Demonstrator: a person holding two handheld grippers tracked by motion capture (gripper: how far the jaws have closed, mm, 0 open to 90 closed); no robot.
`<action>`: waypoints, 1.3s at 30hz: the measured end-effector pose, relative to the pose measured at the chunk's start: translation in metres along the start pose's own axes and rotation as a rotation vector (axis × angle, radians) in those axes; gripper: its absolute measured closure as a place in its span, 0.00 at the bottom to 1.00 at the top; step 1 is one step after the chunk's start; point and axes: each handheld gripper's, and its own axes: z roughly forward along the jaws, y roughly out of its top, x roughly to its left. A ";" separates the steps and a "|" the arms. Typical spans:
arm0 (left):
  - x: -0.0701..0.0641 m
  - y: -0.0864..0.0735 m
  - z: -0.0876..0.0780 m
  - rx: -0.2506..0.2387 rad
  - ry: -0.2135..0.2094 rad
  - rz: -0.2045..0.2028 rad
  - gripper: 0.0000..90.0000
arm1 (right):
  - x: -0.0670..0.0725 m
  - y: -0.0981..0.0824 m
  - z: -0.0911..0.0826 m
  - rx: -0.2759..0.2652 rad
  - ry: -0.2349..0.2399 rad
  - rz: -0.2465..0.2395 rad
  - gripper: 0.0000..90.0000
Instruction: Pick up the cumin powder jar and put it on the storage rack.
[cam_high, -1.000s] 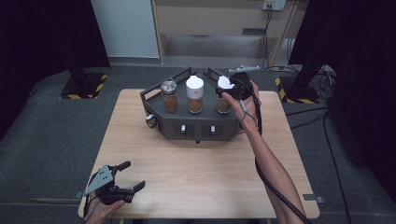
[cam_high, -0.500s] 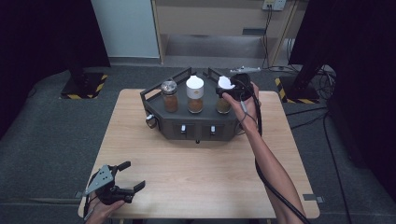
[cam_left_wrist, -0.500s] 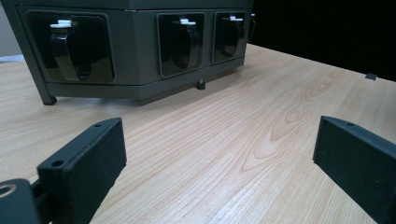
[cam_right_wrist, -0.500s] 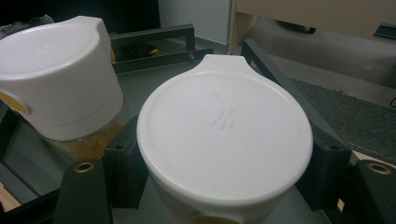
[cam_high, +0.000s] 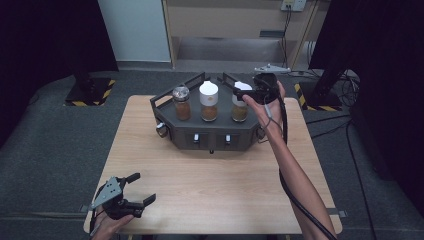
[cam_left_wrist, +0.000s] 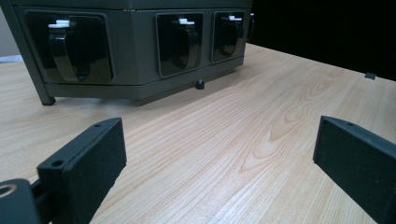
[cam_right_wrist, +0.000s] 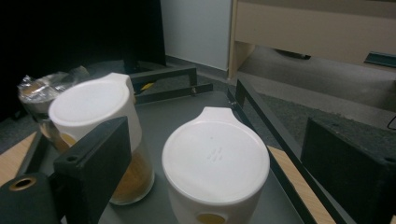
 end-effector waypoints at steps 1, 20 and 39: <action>0.000 0.000 0.000 0.000 0.000 0.001 0.01 | 0.000 0.001 -0.003 -0.005 -0.001 -0.001 0.09; 0.000 0.000 0.000 -0.003 0.003 -0.006 0.01 | 0.006 -0.001 -0.052 -0.074 0.057 -0.039 0.09; 0.000 0.000 0.001 -0.002 0.011 -0.014 0.01 | -0.002 -0.063 -0.117 -0.157 0.122 -0.065 0.05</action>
